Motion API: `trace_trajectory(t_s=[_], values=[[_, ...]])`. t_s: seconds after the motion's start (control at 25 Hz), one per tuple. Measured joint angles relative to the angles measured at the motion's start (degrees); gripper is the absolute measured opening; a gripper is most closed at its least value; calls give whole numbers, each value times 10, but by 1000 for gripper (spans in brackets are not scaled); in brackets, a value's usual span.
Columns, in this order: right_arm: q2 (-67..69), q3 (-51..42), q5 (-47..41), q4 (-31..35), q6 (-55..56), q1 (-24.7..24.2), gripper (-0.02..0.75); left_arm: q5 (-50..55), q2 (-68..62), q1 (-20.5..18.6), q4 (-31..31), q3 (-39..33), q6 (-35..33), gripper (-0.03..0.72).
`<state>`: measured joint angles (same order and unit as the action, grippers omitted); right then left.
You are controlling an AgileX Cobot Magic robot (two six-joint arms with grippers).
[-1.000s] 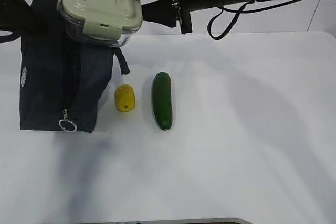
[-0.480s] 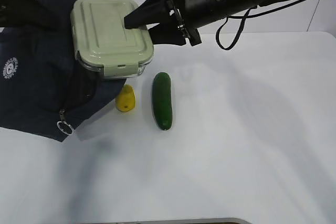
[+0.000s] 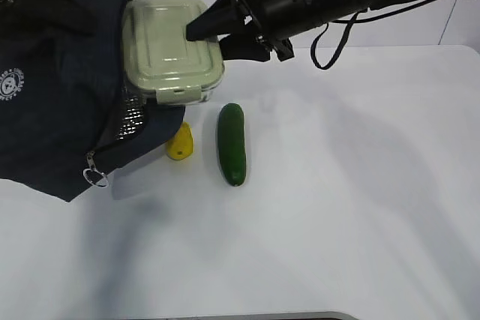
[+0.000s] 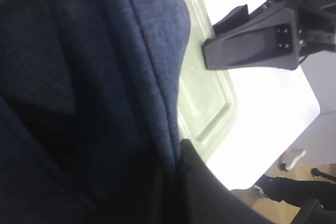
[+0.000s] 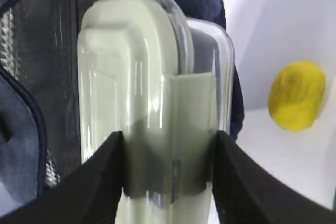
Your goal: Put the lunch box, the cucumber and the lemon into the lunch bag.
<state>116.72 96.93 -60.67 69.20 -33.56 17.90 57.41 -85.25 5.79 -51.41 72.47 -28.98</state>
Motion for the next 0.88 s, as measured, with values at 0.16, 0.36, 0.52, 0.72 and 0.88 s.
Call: trace_trajectory(t_s=[0.16, 0.36, 0.52, 0.72, 0.88], values=[[0, 0, 9, 62, -10, 11, 377, 0, 0, 0, -20, 0, -13, 3], [0, 0, 9, 74, -14, 31, 377, 2, -19, 0, -70, 0, -42, 3], [5, 0, 15, 72, -16, 34, 377, 2, -33, 0, -85, 1, -53, 2], [47, 0, 16, 121, -26, 43, 377, -2, -61, 0, -86, 1, -71, 2], [78, 3, 26, 176, -52, 57, 377, -9, -81, 0, -87, 1, -87, 2]])
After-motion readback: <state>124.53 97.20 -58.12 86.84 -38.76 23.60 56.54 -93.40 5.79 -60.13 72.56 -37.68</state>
